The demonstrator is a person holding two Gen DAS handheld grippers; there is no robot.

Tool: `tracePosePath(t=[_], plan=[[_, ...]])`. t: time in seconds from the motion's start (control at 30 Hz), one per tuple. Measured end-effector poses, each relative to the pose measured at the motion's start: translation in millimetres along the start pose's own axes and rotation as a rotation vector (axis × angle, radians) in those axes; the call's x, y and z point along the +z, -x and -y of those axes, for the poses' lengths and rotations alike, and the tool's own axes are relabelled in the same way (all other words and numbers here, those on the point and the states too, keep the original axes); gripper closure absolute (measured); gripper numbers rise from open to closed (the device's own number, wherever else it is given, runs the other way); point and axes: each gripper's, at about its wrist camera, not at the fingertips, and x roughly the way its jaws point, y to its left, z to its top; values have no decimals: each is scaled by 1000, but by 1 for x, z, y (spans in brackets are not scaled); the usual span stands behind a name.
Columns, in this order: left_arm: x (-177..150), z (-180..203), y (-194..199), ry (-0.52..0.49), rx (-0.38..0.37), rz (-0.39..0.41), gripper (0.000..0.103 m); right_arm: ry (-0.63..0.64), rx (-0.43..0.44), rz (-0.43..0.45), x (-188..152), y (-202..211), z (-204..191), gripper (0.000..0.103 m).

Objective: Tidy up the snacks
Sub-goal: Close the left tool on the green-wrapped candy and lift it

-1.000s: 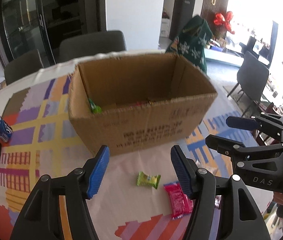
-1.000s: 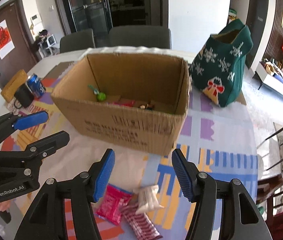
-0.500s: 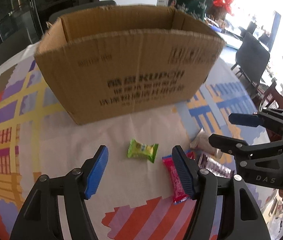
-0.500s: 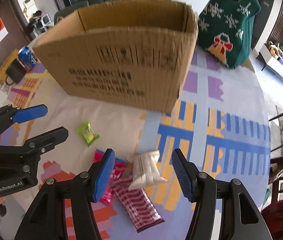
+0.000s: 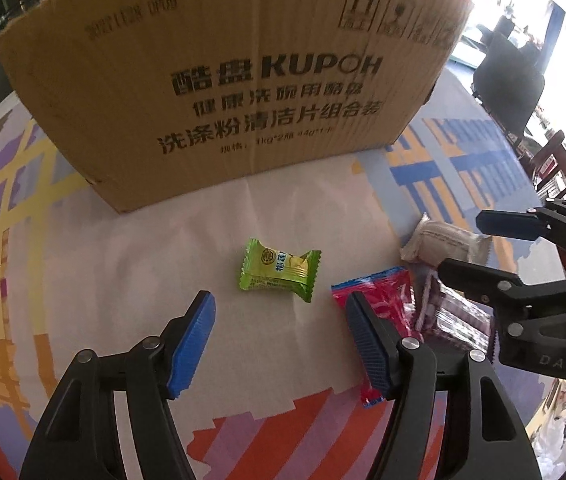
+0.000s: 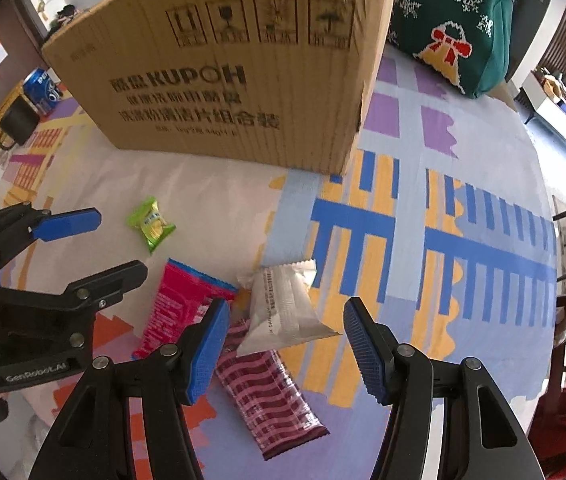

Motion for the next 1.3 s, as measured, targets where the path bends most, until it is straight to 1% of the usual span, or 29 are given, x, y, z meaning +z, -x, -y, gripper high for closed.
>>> tracePosePath(t=[0.3,0.4,0.5,0.57,0.6,0.67,0.73,0.83,1.07,1.3], plan=[[9,-1,-14,-12,18,-18,36,-5,-10,-16,5,-9,3,43],[11,-2,-16,-8,12,-21,37,3,-18,-17,7,-10,2,43],[10,-5,-17,7,-3,-29,45,4,-15,-24,7,-12,3,43],[9,-8,-16,19,-16,-34,55,4,-13,-25,8,-13,4,44],[9,-9,-15,20,-16,-35,58,5,-13,-23,8,-13,4,44],[8,-10,-14,22,-14,-30,64,7,-13,-22,8,-14,3,54],[8,-12,-12,27,-25,-29,66,6,-6,-25,7,-14,3,56],[6,-12,-9,23,-20,-19,70,8,-6,-14,6,-14,1,58],[4,-7,6,28,-15,24,70,17,-3,36,5,-2,-8,59],[4,-5,28,48,-33,72,70,21,-7,83,5,15,-9,59]])
